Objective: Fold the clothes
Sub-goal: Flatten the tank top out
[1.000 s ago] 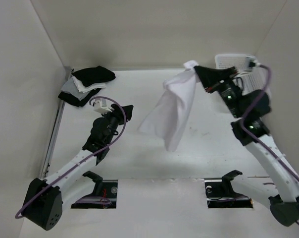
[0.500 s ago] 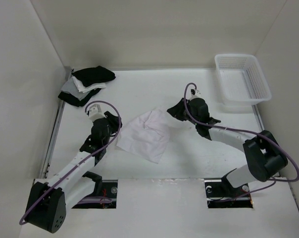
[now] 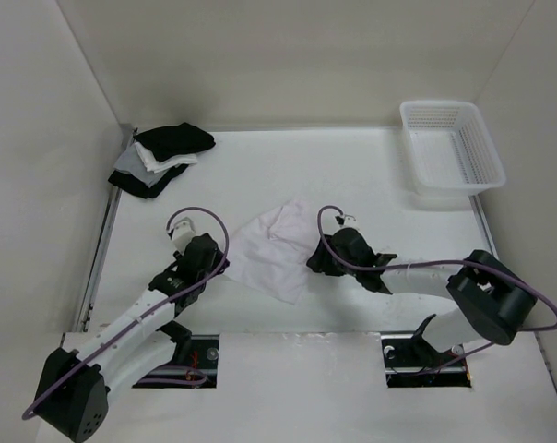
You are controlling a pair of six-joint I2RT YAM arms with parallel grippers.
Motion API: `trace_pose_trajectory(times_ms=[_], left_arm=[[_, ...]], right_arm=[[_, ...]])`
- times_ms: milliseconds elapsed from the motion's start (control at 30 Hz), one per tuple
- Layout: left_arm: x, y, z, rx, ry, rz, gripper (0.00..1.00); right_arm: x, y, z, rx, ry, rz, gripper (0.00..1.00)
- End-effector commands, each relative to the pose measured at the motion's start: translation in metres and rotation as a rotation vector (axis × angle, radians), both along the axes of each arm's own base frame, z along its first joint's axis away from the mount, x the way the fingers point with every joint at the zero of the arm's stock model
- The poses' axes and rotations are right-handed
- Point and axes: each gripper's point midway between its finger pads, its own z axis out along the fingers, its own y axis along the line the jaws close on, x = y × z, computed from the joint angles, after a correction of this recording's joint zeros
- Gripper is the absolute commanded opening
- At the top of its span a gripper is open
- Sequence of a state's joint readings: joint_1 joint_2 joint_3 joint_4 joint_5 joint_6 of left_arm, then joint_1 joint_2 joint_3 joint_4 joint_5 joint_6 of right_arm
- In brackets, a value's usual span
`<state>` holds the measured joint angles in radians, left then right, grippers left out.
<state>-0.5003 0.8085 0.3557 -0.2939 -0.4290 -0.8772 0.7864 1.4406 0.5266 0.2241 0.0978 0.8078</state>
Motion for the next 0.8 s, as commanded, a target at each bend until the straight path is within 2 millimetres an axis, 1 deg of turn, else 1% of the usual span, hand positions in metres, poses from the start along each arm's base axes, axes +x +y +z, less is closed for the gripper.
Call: trace_pose_trajectory(times_ms=[0, 33, 67, 100, 167, 200, 233, 300, 367, 400, 433, 467, 567, 600, 633, 667, 700, 767], left_arm=[[0.000, -0.013, -0.005, -0.016, 0.011, -0.027, 0.48], [0.003, -0.020, -0.003, -0.025, -0.006, -0.045, 0.44], [0.006, -0.026, -0.003, -0.031, -0.016, -0.061, 0.37], [0.007, -0.029, -0.002, -0.032, -0.020, -0.067, 0.34], [0.012, -0.035, 0.002, -0.024, -0.029, -0.092, 0.22], [0.016, -0.038, 0.006, -0.021, -0.041, -0.108, 0.16], [0.020, -0.041, 0.013, -0.024, -0.063, -0.121, 0.11], [0.030, -0.046, 0.039, -0.062, -0.144, -0.133, 0.06], [0.047, -0.049, 0.090, -0.100, -0.284, -0.138, 0.04], [0.052, -0.049, 0.109, -0.103, -0.329, -0.137, 0.03], [0.059, -0.048, 0.135, -0.104, -0.386, -0.134, 0.03], [0.064, -0.046, 0.153, -0.107, -0.426, -0.128, 0.03], [0.075, -0.044, 0.222, -0.148, -0.559, -0.118, 0.02], [0.075, -0.044, 0.240, -0.157, -0.594, -0.120, 0.02], [0.073, -0.041, 0.263, -0.163, -0.639, -0.113, 0.02], [0.069, -0.038, 0.283, -0.171, -0.680, -0.110, 0.02], [0.061, -0.035, 0.306, -0.190, -0.731, -0.109, 0.02], [0.045, -0.029, 0.337, -0.221, -0.798, -0.104, 0.02]], right_arm=[[0.005, 0.011, 0.003, 0.026, -0.021, -0.018, 0.49], [0.011, 0.018, 0.006, 0.041, -0.034, -0.011, 0.41], [0.015, 0.023, 0.009, 0.051, -0.045, -0.012, 0.33], [0.019, 0.026, 0.013, 0.061, -0.057, -0.012, 0.26], [0.028, 0.034, 0.027, 0.099, -0.101, -0.013, 0.12], [0.033, 0.038, 0.039, 0.126, -0.131, -0.013, 0.07], [0.038, 0.041, 0.053, 0.147, -0.164, -0.004, 0.05], [0.045, 0.041, 0.084, 0.174, -0.231, -0.004, 0.03], [0.051, 0.038, 0.127, 0.197, -0.319, -0.006, 0.02], [0.055, 0.035, 0.151, 0.202, -0.368, -0.005, 0.02], [0.058, 0.032, 0.169, 0.204, -0.398, -0.003, 0.03], [0.062, 0.028, 0.194, 0.212, -0.438, -0.003, 0.03], [0.068, 0.018, 0.265, 0.238, -0.541, 0.013, 0.04], [0.068, 0.016, 0.284, 0.249, -0.566, 0.022, 0.04], [0.066, 0.013, 0.306, 0.259, -0.596, 0.032, 0.04], [0.064, 0.010, 0.323, 0.273, -0.617, 0.036, 0.04], [0.058, 0.007, 0.342, 0.291, -0.637, 0.045, 0.04], [0.041, -0.001, 0.364, 0.320, -0.667, 0.059, 0.05]])
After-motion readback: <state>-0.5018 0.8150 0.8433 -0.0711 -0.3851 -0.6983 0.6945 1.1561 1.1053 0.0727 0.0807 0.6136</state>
